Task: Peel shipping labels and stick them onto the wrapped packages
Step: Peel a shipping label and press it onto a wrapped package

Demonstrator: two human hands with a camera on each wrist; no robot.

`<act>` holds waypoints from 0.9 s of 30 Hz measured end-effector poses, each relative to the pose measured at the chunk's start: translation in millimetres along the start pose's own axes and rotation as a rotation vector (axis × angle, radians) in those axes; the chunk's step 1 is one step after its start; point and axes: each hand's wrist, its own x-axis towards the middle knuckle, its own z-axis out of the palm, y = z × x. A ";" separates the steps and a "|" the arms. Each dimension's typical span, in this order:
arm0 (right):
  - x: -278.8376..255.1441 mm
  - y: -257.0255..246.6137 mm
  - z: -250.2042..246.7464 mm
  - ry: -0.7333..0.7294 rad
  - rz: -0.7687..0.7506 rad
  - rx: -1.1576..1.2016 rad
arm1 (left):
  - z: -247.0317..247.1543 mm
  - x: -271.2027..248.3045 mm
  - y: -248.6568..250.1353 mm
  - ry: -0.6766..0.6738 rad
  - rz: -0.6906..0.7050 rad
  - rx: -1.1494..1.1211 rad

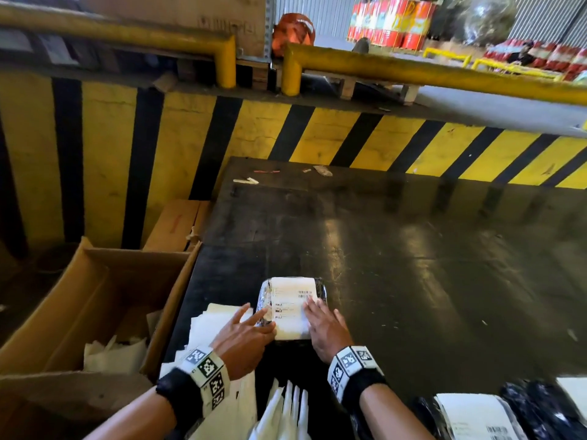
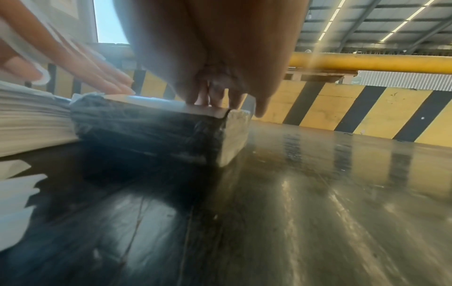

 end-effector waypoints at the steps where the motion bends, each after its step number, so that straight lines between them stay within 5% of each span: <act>1: 0.1 -0.7 0.2 0.003 0.004 0.003 | -5.3 6.9 2.2 0.015 -0.002 -0.015; 7: 1.9 -1.8 -1.0 0.008 0.009 -0.014 | 3.1 43.5 4.3 -0.051 0.015 -0.006; 13: -3.6 -3.4 -6.9 0.008 0.002 -0.004 | 6.0 25.1 -12.5 -0.077 -0.003 -0.029; 23: -5.2 -7.6 -16.3 -0.035 -0.006 -0.009 | -13.6 66.3 -17.0 0.111 0.088 0.051; 27: -3.9 -5.9 -13.5 -0.035 0.001 -0.025 | 2.0 70.0 -18.5 -0.058 -0.029 -0.078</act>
